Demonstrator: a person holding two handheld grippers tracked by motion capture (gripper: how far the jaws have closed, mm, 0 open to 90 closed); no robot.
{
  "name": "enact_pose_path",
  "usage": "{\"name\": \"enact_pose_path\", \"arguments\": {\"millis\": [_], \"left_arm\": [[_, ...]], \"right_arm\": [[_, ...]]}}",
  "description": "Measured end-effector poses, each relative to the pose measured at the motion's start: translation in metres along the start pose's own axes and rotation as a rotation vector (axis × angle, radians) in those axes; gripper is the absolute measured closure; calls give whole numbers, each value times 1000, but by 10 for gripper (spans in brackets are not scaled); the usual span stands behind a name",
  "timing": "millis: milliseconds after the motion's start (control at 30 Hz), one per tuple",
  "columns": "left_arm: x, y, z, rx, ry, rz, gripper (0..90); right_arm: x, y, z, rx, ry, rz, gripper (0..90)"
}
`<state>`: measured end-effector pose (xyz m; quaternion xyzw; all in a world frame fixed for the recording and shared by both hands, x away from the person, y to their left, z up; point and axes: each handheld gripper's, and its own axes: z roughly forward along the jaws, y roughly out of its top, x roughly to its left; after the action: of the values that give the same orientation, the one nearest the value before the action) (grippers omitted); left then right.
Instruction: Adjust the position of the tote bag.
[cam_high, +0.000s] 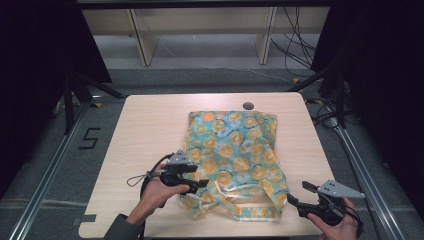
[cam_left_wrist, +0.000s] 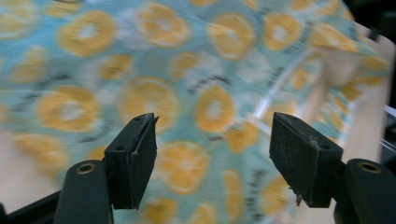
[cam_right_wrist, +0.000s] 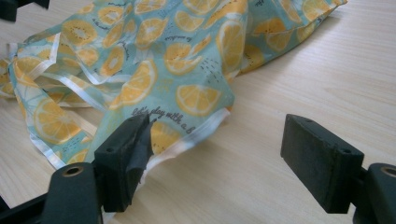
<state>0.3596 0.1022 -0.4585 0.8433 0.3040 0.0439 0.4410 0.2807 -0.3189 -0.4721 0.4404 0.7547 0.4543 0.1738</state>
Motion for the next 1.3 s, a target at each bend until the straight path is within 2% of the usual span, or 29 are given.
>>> {"name": "enact_pose_path", "arguments": {"millis": [33, 67, 100, 133, 167, 200, 233, 300, 333, 367, 433, 467, 500, 533, 567, 633, 667, 733, 767, 800, 833, 867, 933, 1000, 1033, 1100, 1167, 1200, 1300], "left_arm": [[-3, -2, 5, 18, 4, 3, 296], [-5, -5, 11, 29, -8, -15, 295], [-4, -7, 15, 52, -22, -8, 295], [-3, -9, 20, 63, -36, -18, 297], [-3, -11, 23, 84, -58, -24, 338], [-3, -11, 23, 84, -58, -24, 432], [-4, -15, 29, 96, -93, -6, 524], [-5, -15, 32, 87, -99, 27, 768], [-4, -13, 32, 88, -100, 66, 875], [-6, -10, 33, 85, -106, 60, 893], [-6, 0, 31, 51, -87, 99, 894], [-5, 7, 29, 34, -71, 99, 894], [-3, 14, 27, 11, -63, 109, 894], [-3, 14, 27, 11, -63, 109, 894], [3, 30, 24, -19, -17, 141, 895], [11, 44, 22, -69, 21, 120, 895], [16, 51, 22, -77, 32, 120, 895], [21, 59, 22, -94, 40, 133, 895], [30, 71, 20, -120, 70, 115, 895], [35, 77, 19, -134, 96, 121, 895], [40, 83, 18, -153, 107, 102, 895], [44, 87, 17, -165, 120, 78, 895], [54, 95, 15, -184, 147, 57, 895], [59, 98, 13, -180, 151, 50, 895], [65, 102, 12, -194, 174, 22, 895], [72, 104, 12, -200, 175, 13, 895], [77, 105, 12, -201, 186, -3, 895], [79, 106, 13, -202, 176, -19, 895], [84, 106, 13, -197, 189, -23, 895]], "right_arm": [[-3, 0, 1, -8, 0, -29, 256], [-3, 0, 1, -10, 2, -29, 256], [-3, 0, 1, -10, 2, -29, 256], [-1, 0, 1, -4, 0, -4, 256], [-2, 0, 1, -6, -1, -24, 256], [-2, 0, 1, -4, 8, -18, 256], [-1, 0, 1, -1, 7, -15, 256], [-2, 1, 0, -3, -8, -26, 257], [-3, 1, 1, -8, -19, -38, 257], [-3, 1, 1, -7, -20, -40, 257], [-2, 1, 1, -6, -14, -44, 275], [1, 0, 1, 13, -3, -15, 286], [0, 0, 2, 10, 5, -23, 287], [0, 0, 2, 10, 5, -23, 287], [0, 1, 3, 16, -3, -43, 287], [0, 2, 2, 7, -1, -42, 300], [3, 2, 1, 16, 10, -15, 331], [4, 4, 0, -1, 25, -34, 356], [8, 6, -2, 4, 34, -21, 393], [11, 8, -4, 11, 51, -16, 413], [10, 10, -3, -4, 61, -68, 414], [16, 13, -4, 4, 72, -48, 426], [21, 19, -4, -8, 98, -102, 451], [29, 25, -3, -7, 119, -131, 477], [33, 27, 0, -12, 143, -146, 490], [38, 33, 5, 5, 166, -188, 511], [47, 37, 13, 32, 178, -199, 520], [50, 40, 17, 34, 167, -217, 517], [52, 52, 29, 9, 94, -269, 411]]}}
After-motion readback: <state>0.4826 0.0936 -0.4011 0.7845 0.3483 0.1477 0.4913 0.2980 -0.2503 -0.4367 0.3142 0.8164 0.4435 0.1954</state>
